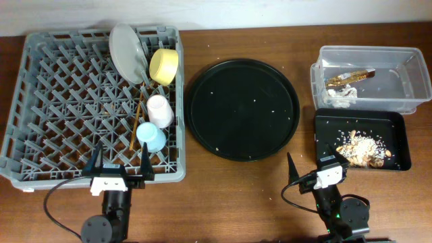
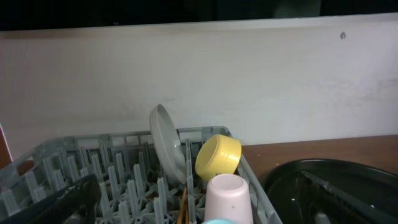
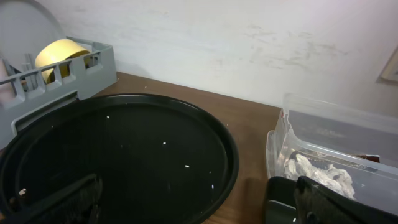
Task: Sort waste into correct bins and load items into the dishwasher rack
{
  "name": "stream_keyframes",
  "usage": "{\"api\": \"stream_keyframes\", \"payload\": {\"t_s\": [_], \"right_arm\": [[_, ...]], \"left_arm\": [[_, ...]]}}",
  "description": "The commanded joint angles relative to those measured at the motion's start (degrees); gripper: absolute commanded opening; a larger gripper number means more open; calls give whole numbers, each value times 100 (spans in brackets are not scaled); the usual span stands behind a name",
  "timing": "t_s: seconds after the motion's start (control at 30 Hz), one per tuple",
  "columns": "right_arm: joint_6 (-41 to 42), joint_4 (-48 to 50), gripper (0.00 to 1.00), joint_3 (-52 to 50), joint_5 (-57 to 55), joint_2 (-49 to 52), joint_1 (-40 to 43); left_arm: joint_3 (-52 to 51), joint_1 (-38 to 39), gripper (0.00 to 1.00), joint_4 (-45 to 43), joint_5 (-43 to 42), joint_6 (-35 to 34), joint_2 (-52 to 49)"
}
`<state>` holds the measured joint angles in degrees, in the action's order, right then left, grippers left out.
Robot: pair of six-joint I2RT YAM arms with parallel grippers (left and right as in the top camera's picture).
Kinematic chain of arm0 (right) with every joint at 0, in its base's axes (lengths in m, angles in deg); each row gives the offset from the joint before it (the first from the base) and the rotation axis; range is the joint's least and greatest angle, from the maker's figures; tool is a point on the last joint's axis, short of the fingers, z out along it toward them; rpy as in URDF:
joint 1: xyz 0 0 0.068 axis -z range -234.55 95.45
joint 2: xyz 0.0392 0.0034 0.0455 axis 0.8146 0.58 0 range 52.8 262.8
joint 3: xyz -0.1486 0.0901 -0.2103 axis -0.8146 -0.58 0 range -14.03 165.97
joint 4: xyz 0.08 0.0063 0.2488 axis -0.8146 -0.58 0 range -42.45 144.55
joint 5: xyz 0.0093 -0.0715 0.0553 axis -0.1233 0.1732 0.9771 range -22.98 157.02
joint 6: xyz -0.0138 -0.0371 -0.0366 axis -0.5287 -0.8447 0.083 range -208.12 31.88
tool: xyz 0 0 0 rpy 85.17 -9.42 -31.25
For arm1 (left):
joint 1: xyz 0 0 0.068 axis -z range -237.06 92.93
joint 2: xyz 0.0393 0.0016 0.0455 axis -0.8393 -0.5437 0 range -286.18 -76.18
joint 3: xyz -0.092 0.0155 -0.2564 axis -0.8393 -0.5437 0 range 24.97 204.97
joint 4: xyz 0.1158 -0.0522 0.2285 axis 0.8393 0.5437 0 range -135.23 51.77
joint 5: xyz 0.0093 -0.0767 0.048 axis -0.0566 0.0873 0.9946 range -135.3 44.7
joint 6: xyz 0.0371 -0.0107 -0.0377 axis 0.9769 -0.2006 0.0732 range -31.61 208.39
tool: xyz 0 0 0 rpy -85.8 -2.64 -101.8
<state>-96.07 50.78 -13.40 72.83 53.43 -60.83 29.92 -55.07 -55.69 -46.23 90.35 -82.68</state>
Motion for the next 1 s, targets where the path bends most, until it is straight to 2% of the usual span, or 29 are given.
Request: {"api": "stream_keyframes", "payload": {"t_s": [0.0,0.37,0.97], "right_arm": [[2,-33,98,-31,-33,-44,26],[2,-33,99,-31,-33,-44,26],[2,-33,98,-31,-33,-44,26]], "left_arm": [[-306,-31,99,-17,70,90,306],[-444,-31,99,1530,66,87,623],[-444,-31,99,1526,72,87,621]]}}
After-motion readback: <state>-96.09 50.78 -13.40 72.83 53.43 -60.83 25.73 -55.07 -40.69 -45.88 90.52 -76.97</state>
